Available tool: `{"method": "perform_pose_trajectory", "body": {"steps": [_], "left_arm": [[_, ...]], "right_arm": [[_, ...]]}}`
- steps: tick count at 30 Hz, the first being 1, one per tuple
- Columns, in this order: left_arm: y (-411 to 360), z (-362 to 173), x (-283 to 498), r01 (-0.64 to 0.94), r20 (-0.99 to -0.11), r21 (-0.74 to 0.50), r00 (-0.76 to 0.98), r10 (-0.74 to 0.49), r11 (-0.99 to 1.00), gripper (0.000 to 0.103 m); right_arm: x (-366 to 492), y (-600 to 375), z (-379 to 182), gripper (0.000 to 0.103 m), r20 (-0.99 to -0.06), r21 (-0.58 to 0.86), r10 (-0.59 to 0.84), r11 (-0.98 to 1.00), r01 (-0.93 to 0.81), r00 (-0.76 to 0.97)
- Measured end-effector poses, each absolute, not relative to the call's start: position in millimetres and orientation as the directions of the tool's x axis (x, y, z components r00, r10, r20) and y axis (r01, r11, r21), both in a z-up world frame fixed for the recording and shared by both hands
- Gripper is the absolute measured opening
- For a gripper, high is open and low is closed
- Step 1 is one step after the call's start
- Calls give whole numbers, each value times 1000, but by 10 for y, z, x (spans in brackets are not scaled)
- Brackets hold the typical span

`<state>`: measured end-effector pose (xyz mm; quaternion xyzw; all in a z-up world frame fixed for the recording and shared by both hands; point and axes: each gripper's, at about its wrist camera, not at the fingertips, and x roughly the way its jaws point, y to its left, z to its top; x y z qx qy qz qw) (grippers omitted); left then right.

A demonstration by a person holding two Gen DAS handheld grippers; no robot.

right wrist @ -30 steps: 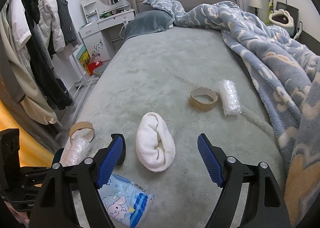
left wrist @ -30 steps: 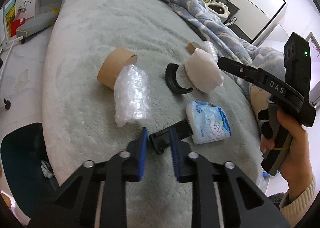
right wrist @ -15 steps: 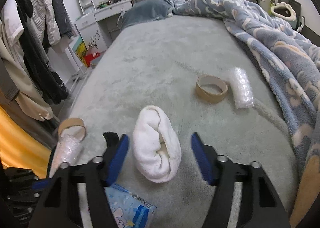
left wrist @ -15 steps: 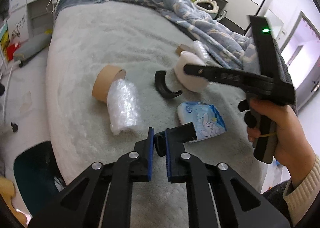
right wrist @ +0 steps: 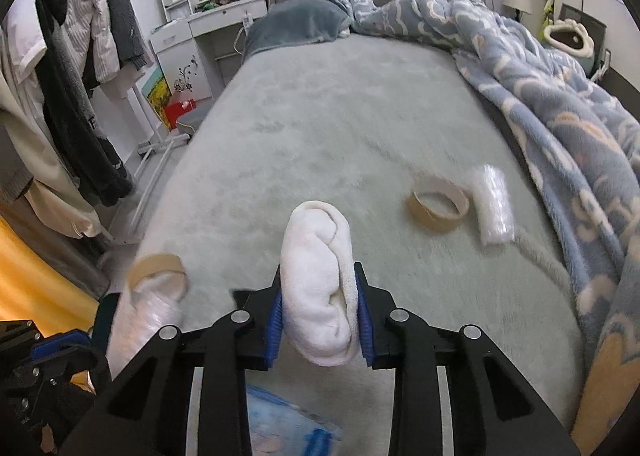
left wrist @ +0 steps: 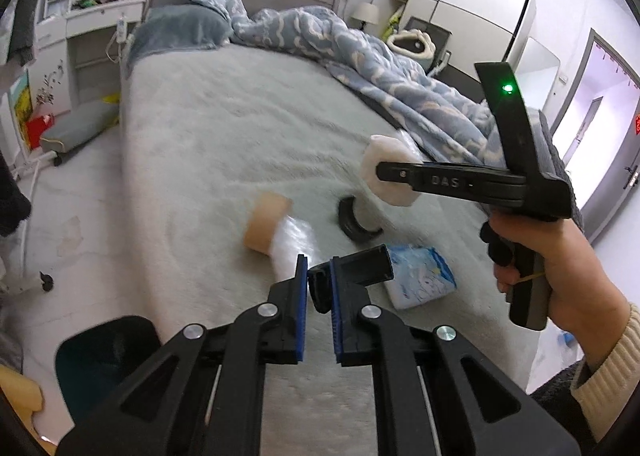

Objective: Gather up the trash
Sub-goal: 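Carry both items over the green bin and open both tools to release them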

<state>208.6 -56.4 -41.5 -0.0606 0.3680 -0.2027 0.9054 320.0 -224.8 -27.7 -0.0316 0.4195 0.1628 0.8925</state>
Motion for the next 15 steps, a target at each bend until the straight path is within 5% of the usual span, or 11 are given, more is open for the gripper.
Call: {"method": "perform_pose_trajectory", "body": {"steps": [15], "left_arm": [[145, -146, 1994, 240, -590, -225, 738, -328, 944, 12]], "right_arm": [[3157, -1599, 76, 31, -719, 127, 361, 909, -398, 594]]}}
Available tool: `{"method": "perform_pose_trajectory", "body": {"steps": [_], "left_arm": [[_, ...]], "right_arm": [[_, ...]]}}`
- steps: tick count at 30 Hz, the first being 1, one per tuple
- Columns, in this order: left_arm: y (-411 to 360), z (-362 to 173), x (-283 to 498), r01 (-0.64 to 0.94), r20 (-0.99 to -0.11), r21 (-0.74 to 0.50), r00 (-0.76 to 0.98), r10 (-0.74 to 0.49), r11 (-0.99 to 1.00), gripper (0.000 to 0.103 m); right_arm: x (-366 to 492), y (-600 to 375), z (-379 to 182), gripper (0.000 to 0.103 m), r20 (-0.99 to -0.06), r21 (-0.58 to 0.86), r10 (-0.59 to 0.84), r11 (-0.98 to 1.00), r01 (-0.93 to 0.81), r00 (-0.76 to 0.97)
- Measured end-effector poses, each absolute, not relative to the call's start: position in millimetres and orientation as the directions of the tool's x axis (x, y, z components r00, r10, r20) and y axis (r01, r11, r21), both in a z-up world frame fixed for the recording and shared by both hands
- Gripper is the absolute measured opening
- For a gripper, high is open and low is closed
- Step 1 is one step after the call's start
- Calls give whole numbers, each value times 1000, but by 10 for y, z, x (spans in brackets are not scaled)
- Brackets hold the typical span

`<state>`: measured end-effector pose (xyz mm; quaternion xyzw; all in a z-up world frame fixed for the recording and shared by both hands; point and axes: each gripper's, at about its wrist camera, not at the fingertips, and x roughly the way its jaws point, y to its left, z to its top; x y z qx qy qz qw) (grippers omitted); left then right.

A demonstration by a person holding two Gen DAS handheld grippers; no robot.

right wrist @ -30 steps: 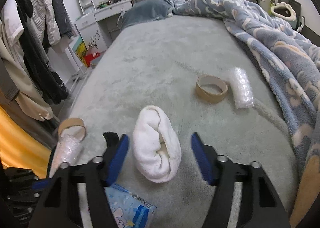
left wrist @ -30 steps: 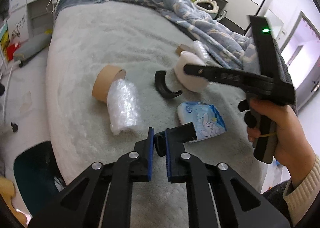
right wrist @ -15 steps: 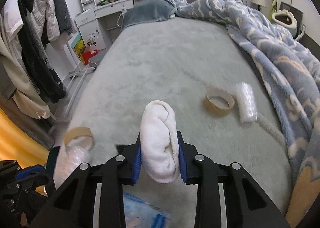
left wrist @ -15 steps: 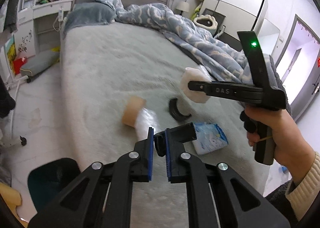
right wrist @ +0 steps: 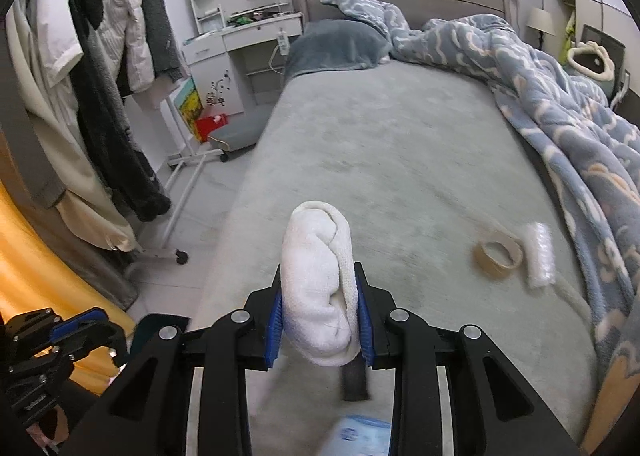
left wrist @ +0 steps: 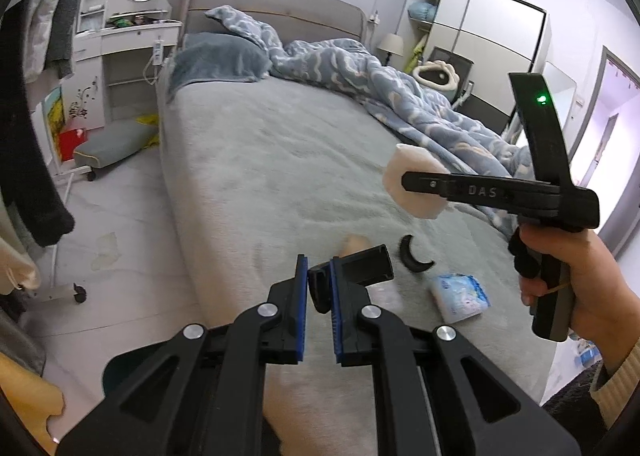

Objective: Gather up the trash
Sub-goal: 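Carry both items over the green bin and open both tools to release them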

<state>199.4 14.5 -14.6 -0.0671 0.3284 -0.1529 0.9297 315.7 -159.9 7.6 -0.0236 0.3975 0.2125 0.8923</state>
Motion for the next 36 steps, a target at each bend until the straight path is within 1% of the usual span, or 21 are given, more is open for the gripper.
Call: {"method": "perform_pose_trajectory", "body": {"steps": [4, 12, 19, 29, 36], "left_arm": [[349, -198, 1988, 206, -613, -213, 733, -295, 955, 12], [790, -508, 2022, 113, -697, -175, 688, -204, 978, 12], [1197, -839, 2048, 37, -774, -162, 615, -150, 986, 12], [1641, -1327, 2036, -48, -891, -168, 436, -131, 985, 12], [1809, -1612, 1969, -78, -937, -220, 292, -189, 972, 12]], "right_arm": [[3148, -1369, 130, 31, -709, 153, 399, 891, -427, 581], [3085, -771, 206, 31, -703, 174, 464, 847, -503, 539], [2989, -240, 91, 31, -727, 166, 495, 799, -578, 476], [2838, 356, -292, 31, -789, 165, 497, 737, -656, 361], [2763, 621, -558, 31, -830, 166, 476, 709, -685, 292]]}}
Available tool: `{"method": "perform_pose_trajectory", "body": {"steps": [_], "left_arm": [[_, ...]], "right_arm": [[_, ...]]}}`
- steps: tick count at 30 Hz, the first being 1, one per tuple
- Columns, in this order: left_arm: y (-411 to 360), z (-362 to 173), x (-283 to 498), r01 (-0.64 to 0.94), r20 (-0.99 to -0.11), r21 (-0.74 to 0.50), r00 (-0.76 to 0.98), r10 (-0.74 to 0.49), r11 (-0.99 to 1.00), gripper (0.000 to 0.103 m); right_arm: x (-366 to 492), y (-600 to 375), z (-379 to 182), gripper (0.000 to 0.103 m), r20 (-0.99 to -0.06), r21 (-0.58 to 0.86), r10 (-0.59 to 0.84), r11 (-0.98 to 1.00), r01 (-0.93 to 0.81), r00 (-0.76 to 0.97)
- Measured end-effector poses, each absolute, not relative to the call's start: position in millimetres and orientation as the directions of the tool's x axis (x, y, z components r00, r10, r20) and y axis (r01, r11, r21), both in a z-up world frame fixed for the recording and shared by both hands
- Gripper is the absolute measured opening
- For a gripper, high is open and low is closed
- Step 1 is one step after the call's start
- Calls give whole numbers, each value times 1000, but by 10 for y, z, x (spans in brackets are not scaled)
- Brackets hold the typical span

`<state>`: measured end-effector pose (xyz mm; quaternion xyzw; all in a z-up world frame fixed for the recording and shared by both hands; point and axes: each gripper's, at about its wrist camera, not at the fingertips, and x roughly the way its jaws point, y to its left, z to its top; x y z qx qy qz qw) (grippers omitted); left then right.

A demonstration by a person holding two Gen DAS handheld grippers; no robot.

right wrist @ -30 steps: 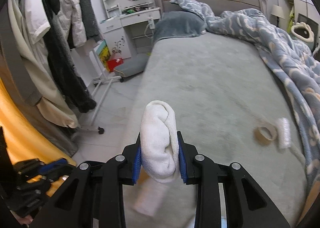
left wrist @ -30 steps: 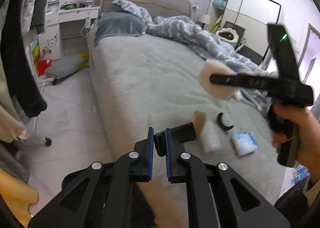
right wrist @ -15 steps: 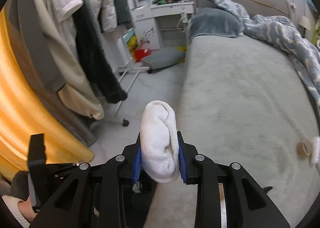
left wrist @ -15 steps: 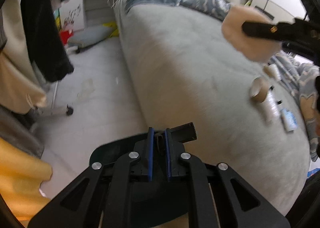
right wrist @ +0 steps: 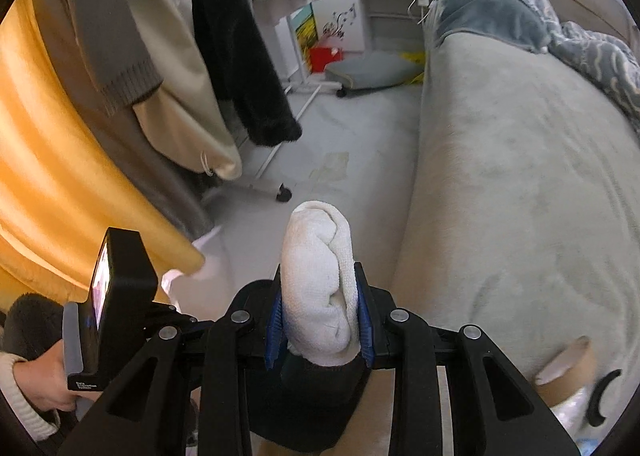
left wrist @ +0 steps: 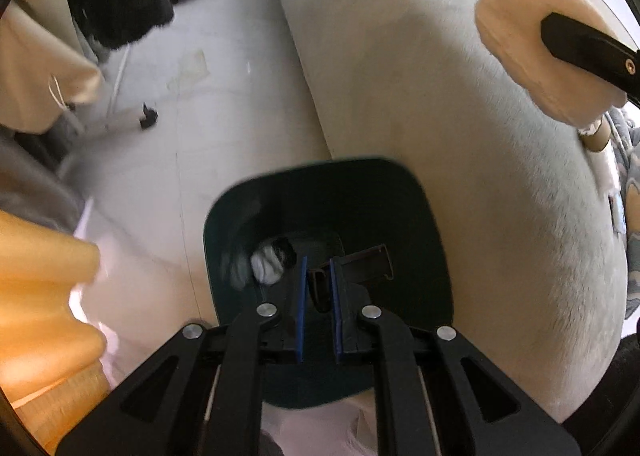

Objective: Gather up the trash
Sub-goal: 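Carry both items over the green bin and open both tools to release them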

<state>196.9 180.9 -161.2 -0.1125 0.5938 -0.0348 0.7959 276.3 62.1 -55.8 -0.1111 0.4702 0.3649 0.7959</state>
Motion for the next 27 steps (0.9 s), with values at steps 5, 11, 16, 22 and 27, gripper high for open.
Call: {"method": "perform_pose_trajectory", "body": {"steps": [5, 11, 16, 22, 27], "left_arm": [[1864, -1664, 1898, -78, -947, -219, 255, -193, 973, 40], [1946, -1526, 1829, -87, -946, -210, 272, -179, 974, 60], [2027, -1384, 1797, -79, -934, -192, 319, -158, 978, 67], [2068, -1183, 1777, -68, -911, -177, 389, -137, 982, 69], [2096, -969, 1754, -56, -876, -146, 472, -102, 988, 66]], "right_arm": [[2745, 716, -758, 31, -858, 175, 453, 701, -692, 242], [2734, 840, -994, 31, -887, 175, 418, 698, -694, 196], [2712, 915, -1188, 31, -911, 160, 377, 694, -702, 165], [2706, 963, -1507, 31, -944, 149, 312, 696, -702, 109], [2683, 986, -1778, 31, -964, 139, 259, 693, -707, 64]]}}
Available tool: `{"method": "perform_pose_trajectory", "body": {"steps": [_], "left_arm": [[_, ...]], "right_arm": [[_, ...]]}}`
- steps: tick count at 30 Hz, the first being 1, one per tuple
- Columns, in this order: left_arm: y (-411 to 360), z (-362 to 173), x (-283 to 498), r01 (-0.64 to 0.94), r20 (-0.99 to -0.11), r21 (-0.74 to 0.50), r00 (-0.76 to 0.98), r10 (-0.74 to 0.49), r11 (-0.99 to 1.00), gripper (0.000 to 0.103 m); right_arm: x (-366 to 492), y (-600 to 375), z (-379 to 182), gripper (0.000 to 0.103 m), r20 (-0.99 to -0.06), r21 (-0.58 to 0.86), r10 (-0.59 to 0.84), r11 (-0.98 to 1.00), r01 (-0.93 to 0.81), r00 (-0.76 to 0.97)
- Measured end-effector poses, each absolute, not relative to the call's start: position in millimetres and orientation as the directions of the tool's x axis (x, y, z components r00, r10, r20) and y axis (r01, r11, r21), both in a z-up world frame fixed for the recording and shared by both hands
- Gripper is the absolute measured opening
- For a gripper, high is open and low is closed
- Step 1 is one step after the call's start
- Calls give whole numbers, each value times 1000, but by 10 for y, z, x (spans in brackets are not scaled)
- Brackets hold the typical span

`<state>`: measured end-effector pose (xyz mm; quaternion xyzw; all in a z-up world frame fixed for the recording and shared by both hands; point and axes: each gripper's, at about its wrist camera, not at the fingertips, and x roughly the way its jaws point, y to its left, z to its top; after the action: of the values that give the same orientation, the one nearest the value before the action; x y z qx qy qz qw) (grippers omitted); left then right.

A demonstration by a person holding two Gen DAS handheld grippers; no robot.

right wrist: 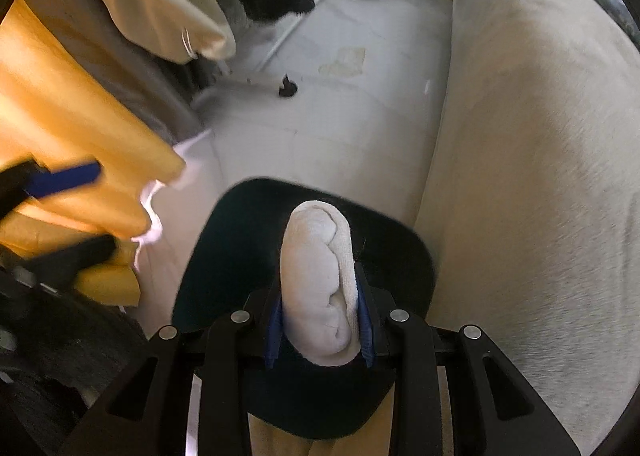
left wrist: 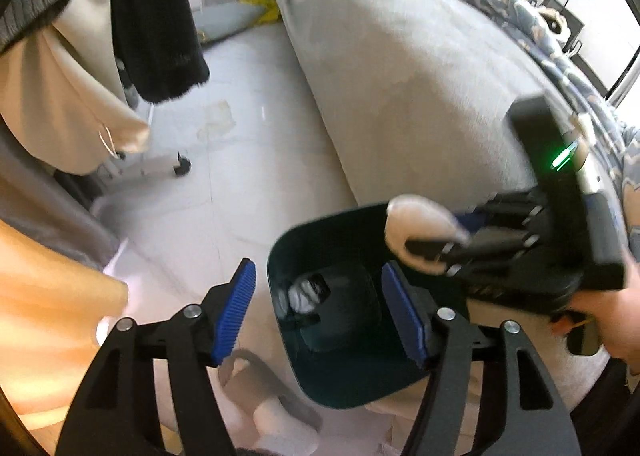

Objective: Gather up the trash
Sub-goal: 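Carry both items over the green bin and open both tools to release them, then move the right tool to the bubble wrap and close on it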

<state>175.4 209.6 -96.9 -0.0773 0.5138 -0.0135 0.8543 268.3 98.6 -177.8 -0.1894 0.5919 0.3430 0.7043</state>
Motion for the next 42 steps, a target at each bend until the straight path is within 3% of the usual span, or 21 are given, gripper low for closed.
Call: {"method": "perform_pose_trajectory", "body": {"steps": [9, 13, 17, 20, 22, 32, 42], "left_arm": [[2113, -519, 1692, -22, -764, -202, 630, -143, 979, 50], [2040, -257, 1627, -2, -696, -204, 703, -144, 979, 49], [1986, -35, 1564, 27, -626, -202, 765, -150, 979, 49], [1962, 63, 1538, 32, -594, -203, 790, -149, 979, 49], [1953, 114, 1524, 26, -582, -197, 802, -138, 980, 49], [1890, 383, 1485, -4, -517, -246, 846, -128, 969, 52], [1535, 434, 1519, 47, -506, -231, 847, -161, 972, 60]], "right_arm": [[2548, 1068, -2048, 33, -981, 118, 192, 667, -736, 17], [2450, 1133, -2109, 33, -985, 113, 170, 638, -762, -4], [2333, 1181, -2139, 45, -986, 121, 163, 617, -778, -24], [2264, 1179, -2107, 62, -985, 130, 172, 613, -780, -29], [2239, 1169, -2056, 64, -983, 131, 181, 613, -779, -24], [2264, 970, -1489, 65, -955, 144, 288, 642, -753, 63], [2363, 220, -528, 72, -880, 70, 374, 714, -697, 294]]}}
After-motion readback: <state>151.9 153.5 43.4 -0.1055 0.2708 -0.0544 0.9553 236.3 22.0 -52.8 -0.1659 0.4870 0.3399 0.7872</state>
